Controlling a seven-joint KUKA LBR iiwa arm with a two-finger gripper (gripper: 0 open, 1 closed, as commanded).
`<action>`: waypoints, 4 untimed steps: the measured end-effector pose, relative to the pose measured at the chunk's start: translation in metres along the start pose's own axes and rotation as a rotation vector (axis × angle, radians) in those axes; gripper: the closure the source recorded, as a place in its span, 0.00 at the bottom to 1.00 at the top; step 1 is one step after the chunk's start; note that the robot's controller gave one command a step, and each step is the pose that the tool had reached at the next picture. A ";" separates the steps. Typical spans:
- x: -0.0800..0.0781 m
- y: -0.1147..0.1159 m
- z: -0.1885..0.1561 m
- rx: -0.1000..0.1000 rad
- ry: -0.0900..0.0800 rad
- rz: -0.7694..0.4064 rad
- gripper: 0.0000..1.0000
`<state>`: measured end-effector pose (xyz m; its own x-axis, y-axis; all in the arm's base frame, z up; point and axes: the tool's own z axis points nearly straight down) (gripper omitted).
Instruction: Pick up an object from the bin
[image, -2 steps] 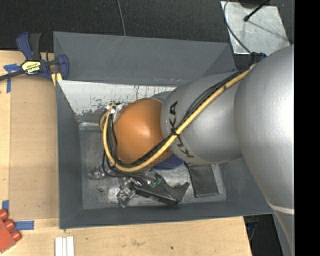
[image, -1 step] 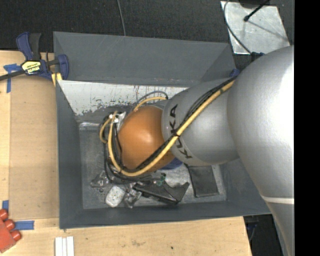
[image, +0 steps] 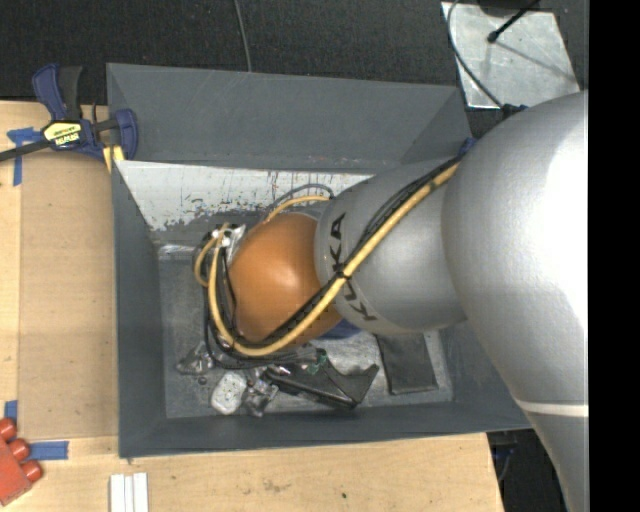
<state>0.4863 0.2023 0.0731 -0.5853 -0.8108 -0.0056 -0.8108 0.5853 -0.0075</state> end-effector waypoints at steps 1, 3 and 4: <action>-0.004 0.002 -0.002 -0.001 -0.012 0.003 1.00; -0.008 -0.001 -0.085 -0.005 0.000 0.009 1.00; -0.009 -0.003 -0.124 -0.004 -0.002 0.012 1.00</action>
Offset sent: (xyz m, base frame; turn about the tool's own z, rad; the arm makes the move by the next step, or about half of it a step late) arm 0.0000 0.0000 0.0000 0.0000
